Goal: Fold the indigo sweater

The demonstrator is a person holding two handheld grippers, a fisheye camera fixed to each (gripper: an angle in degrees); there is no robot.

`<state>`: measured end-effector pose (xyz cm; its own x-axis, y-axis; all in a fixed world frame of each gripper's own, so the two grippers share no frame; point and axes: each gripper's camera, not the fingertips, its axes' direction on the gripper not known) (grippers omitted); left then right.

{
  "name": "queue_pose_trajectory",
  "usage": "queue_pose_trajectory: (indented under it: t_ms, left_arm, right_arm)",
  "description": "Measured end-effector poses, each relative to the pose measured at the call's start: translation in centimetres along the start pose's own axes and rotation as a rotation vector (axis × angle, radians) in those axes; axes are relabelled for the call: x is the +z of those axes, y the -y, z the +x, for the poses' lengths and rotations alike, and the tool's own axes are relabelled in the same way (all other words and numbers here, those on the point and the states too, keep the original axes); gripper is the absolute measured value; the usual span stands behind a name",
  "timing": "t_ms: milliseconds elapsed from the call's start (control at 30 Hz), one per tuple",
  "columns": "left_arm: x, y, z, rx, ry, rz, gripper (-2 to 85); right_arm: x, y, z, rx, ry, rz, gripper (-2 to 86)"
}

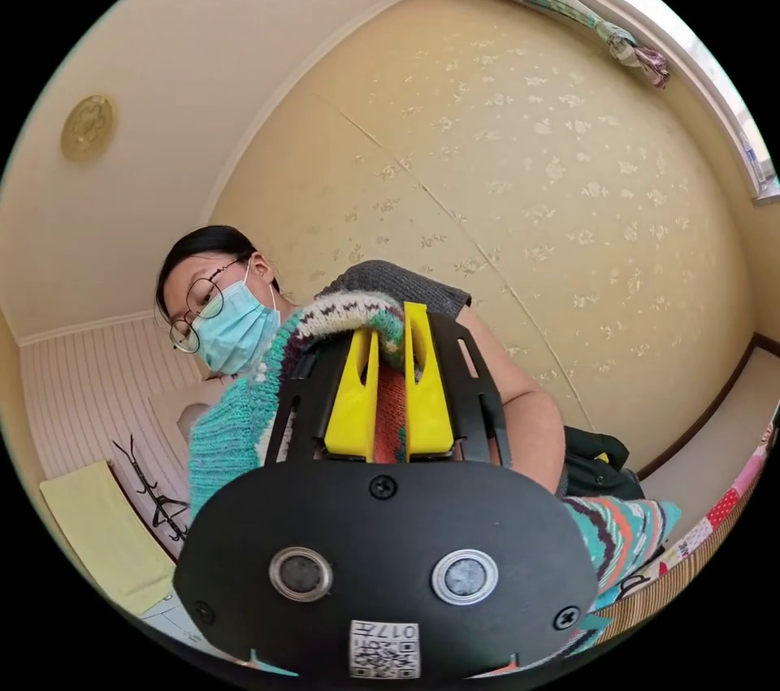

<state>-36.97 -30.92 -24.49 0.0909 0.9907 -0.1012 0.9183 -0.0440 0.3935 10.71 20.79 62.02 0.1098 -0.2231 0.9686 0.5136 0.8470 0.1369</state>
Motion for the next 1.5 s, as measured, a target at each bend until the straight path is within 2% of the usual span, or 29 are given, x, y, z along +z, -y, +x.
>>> queue_pose_trajectory:
  t_ms: [200, 233, 267, 333, 367, 400, 467, 500, 567, 667, 700, 733, 800, 967, 1067, 1133, 1233, 1367, 1500]
  left_arm:
    - [2.5, -2.8, -1.6, 0.001, -0.098, 0.103, 5.7]
    - [2.7, -2.9, -1.7, -0.002, -0.099, 0.101, 5.7]
    - [3.2, -2.9, -1.6, -0.005, -0.096, 0.090, 5.7]
    - [3.9, -2.6, -1.2, -0.010, -0.080, 0.064, 5.6]
    - [4.4, -2.3, -0.9, -0.022, -0.063, 0.038, 5.6]
    - [5.0, -1.8, -0.4, -0.026, -0.053, 0.007, 5.6]
    - [6.1, -1.2, 0.4, -0.060, -0.006, -0.056, 5.7]
    - [6.6, -0.8, 0.8, -0.107, 0.055, -0.102, 5.7]
    - [7.0, -0.5, 1.4, -0.164, 0.144, -0.148, 5.7]
    - [7.5, -0.2, 3.0, -0.174, 0.248, -0.180, 5.7]
    - [7.7, -0.3, 3.5, -0.185, 0.302, -0.197, 5.7]
    - [7.9, -0.4, 3.8, -0.198, 0.339, -0.205, 5.7]
    - [7.9, -1.5, 4.1, -0.316, 0.529, -0.216, 5.7]
    - [5.6, -5.4, 3.6, -0.664, 0.823, -0.129, 5.2]
    - [4.9, -8.0, 4.2, -0.810, 1.000, -0.107, 5.2]
    - [4.6, -9.6, 3.7, -0.923, 1.060, -0.118, 5.2]
    - [5.4, -11.6, 1.8, -1.016, 1.156, -0.225, 5.3]
    - [6.5, -13.6, -2.5, -1.127, 1.228, -0.346, 5.3]
    - [7.8, -15.5, -6.5, -1.171, 1.302, -0.438, 6.1]
  right_arm:
    - [4.8, 0.2, 3.6, -0.083, 0.090, -0.052, 21.8]
    - [6.5, -0.1, 4.8, -0.054, 0.202, -0.123, 21.0]
    - [8.3, -0.5, 6.2, 0.004, 0.403, -0.172, 19.8]
    - [10.3, -1.3, 6.7, 0.019, 0.653, -0.203, 13.6]
    - [10.5, -1.8, 5.8, -0.026, 0.671, -0.178, 10.4]
    - [10.2, -2.0, 5.1, -0.047, 0.621, -0.155, 8.9]
    - [8.7, -1.5, 1.6, -0.088, 0.298, -0.130, 7.9]
    - [8.4, -1.0, 0.6, -0.090, 0.229, -0.147, 7.8]
    - [6.8, 1.3, -4.5, -0.152, -0.072, -0.179, 7.5]
    - [4.7, 3.7, -11.0, -0.299, -0.313, -0.176, 7.3]
    - [4.2, 4.1, -12.0, -0.307, -0.337, -0.155, 7.3]
    - [3.0, 4.7, -14.0, -0.304, -0.387, -0.091, 7.3]
    - [1.5, 5.2, -17.0, -0.275, -0.499, 0.019, 7.3]
    - [1.1, 4.6, -27.0, -0.287, -0.997, 0.250, 7.2]
    - [1.5, 3.7, -30.9, -0.308, -1.123, 0.359, 7.2]
    - [1.1, 2.9, -32.7, -0.271, -1.139, 0.455, 7.2]
    - [0.1, 0.7, -35.0, -0.201, -1.052, 0.676, 7.2]
    - [0.3, -2.4, -39.3, -0.246, -1.101, 0.932, 7.2]
    - [0.9, -3.9, -42.4, -0.328, -1.113, 1.091, 7.1]
